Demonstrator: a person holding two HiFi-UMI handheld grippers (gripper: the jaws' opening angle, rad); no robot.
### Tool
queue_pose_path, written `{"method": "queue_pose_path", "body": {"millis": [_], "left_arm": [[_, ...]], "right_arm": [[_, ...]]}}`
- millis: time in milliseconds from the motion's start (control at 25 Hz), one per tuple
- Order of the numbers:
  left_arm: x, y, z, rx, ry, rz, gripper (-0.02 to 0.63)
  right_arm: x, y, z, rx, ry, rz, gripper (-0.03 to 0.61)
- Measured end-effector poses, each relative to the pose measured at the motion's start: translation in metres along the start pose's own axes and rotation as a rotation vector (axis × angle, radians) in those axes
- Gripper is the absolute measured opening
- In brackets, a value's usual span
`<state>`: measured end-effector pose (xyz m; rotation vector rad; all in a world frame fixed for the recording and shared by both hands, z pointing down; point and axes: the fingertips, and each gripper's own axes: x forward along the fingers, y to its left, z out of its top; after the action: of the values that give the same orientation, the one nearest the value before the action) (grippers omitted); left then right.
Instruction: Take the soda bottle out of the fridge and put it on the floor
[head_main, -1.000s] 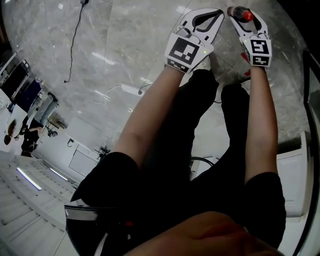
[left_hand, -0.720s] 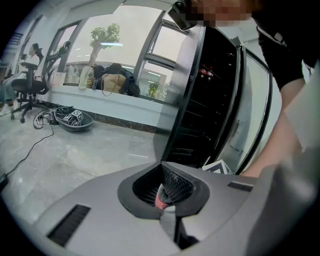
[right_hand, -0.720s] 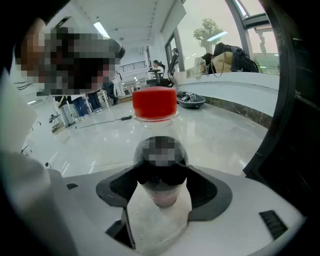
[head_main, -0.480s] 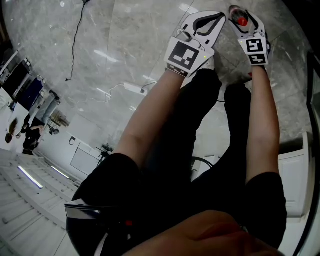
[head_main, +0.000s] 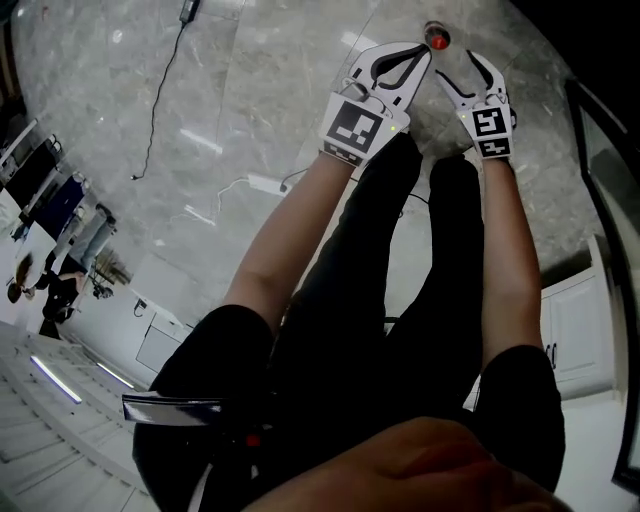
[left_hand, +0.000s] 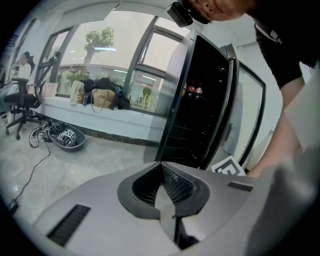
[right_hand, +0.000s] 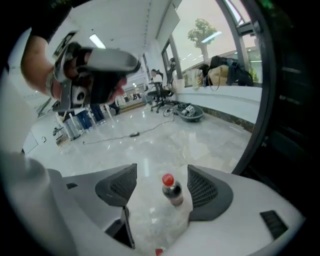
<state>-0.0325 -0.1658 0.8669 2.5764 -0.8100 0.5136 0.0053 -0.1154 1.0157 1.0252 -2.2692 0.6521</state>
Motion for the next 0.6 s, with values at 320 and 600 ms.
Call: {"method": "queue_pose_path", "body": {"millis": [320, 600], "left_arm": [[-0.102, -0.106, 0.172, 0.117, -0.001, -0.144, 0.003], [-0.186, -0.166, 0.327, 0.155, -0.091, -0.301, 0.003]], "right_arm": [[-0.250, 0.058, 0.233, 0.132, -0.398, 0.078, 0.012], [-0.408, 0.108, 0.393, 0.058, -0.509, 0.055, 0.012]]}}
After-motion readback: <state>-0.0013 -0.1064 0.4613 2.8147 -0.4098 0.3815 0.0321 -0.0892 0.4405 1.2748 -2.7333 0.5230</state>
